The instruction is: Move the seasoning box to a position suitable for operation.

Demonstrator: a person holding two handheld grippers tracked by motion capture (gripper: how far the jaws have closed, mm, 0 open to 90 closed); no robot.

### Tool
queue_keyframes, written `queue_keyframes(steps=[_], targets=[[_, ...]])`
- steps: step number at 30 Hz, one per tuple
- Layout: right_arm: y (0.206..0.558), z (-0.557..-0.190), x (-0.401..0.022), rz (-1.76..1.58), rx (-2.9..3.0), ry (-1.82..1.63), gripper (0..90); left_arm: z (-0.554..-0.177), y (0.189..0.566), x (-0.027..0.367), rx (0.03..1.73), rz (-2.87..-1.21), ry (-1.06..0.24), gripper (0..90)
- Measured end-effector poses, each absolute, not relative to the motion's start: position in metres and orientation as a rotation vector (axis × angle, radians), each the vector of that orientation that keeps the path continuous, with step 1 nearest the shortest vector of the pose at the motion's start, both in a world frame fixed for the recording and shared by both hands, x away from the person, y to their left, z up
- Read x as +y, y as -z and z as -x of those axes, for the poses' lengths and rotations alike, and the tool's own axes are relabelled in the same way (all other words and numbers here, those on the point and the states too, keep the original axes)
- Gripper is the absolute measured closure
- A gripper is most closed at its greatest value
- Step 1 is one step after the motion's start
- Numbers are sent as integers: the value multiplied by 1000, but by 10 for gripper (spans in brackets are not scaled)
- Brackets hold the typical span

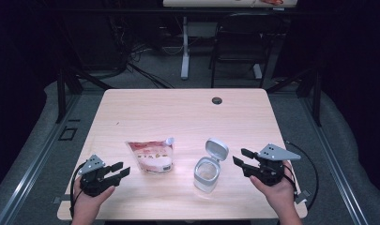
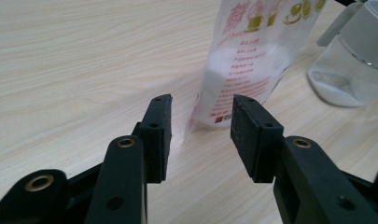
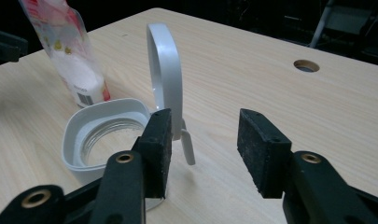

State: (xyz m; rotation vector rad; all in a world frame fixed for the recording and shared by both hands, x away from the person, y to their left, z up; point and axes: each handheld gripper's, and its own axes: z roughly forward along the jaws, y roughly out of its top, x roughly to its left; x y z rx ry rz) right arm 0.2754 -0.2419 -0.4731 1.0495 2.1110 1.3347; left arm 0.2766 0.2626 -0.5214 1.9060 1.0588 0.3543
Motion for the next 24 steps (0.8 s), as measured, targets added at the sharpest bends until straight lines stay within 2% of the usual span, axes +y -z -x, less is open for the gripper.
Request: queue_keyframes(steps=[5, 14, 21, 24], targets=[[470, -272, -242, -1055, 2124, -1340, 621, -277, 509, 261, 1033, -1906, -349, 564], [465, -268, -238, -1037, 2121, -1339, 652, -289, 485, 250, 977, -1901, -353, 514], [466, -268, -239, -1045, 2107, -1349, 654, -301, 477, 244, 940, -1912, -357, 520], [466, -268, -238, -1042, 2110, -1350, 651, -305, 471, 243, 924, -1898, -326, 576]])
